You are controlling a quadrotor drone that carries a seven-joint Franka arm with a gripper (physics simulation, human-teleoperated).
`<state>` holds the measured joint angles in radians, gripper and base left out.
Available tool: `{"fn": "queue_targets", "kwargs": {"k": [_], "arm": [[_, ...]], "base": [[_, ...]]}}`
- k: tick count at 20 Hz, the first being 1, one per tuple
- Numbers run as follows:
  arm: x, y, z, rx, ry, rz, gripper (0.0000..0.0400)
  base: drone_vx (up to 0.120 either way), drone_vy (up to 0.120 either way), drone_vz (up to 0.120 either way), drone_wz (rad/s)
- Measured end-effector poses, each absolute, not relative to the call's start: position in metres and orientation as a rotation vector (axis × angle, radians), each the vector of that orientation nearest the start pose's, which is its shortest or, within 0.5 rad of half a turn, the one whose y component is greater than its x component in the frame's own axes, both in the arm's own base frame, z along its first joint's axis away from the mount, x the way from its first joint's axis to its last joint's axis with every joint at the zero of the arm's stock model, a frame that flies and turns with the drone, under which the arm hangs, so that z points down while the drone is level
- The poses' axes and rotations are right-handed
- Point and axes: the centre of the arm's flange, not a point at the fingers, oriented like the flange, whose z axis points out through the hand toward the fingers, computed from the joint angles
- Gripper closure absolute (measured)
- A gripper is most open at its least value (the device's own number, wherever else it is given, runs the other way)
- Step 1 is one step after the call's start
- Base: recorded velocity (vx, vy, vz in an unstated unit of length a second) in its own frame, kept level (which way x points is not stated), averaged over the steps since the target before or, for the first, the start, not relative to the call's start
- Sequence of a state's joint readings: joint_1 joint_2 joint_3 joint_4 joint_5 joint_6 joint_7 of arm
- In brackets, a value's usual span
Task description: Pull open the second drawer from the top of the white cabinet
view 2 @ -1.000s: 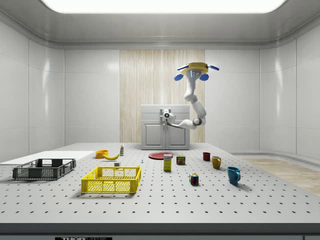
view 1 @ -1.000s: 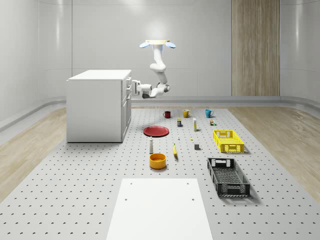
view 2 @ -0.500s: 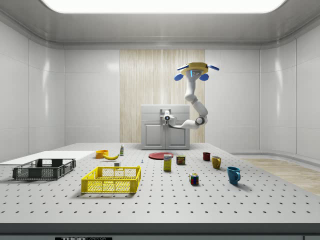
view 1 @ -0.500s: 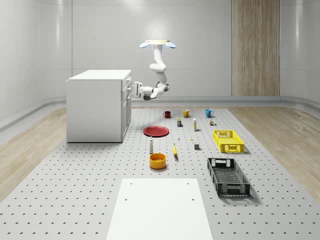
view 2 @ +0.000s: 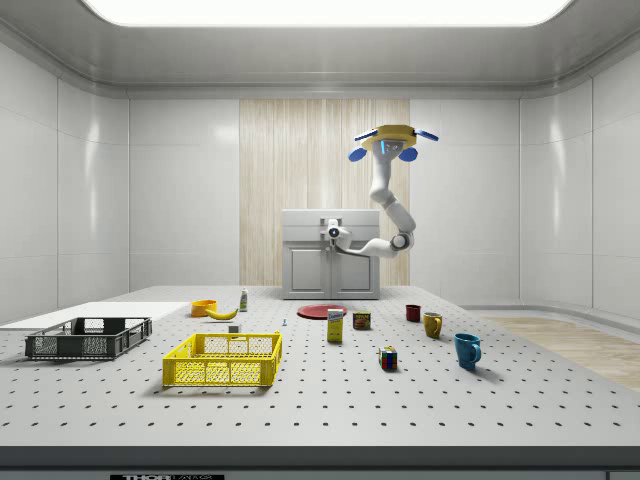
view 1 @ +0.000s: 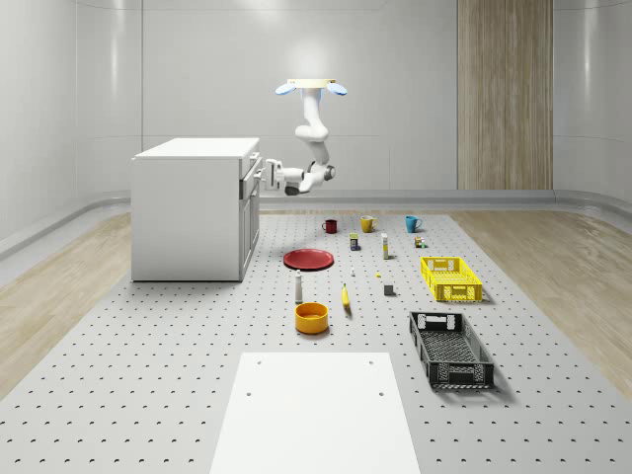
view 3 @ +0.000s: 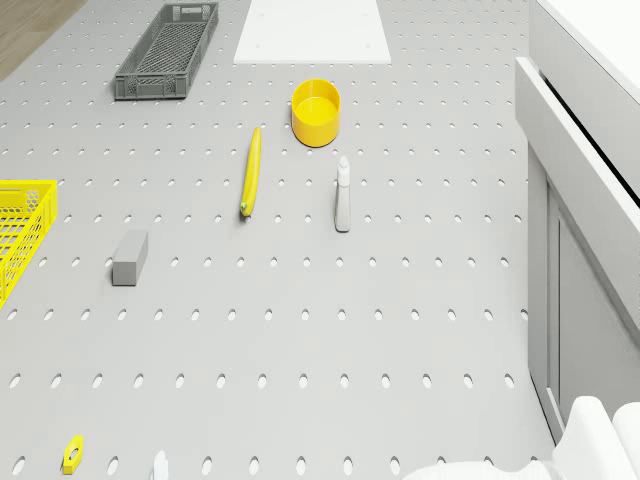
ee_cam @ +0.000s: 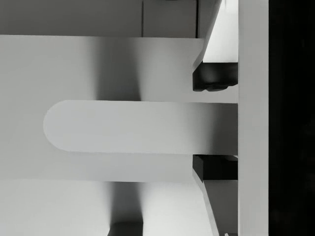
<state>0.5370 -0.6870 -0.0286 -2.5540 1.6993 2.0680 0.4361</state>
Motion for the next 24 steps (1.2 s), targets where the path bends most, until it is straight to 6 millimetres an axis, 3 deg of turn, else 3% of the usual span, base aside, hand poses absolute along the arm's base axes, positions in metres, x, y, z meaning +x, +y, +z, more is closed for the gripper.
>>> {"fn": "queue_targets", "kwargs": {"k": [4,7,8,10,22,24], "arm": [[0.307,0.217,0.567,-1.496,0.625,0.621,0.0247],[0.308,0.213,0.563,-1.492,0.598,0.598,0.0273],[0.307,0.212,0.564,-1.49,0.616,0.615,0.0263],[0.304,0.207,0.576,-1.507,0.669,0.652,0.0171],[0.308,0.188,0.562,-1.495,0.594,0.594,0.0269],[0.307,0.185,0.565,-1.493,0.613,0.611,0.026]], "base": [[0.0,0.0,0.0,0.0],[0.0,0.0,0.0,0.0],[0.0,0.0,0.0,0.0],[0.0,0.0,0.0,0.0],[0.0,0.0,0.0,0.0],[0.0,0.0,0.0,0.0]]}}
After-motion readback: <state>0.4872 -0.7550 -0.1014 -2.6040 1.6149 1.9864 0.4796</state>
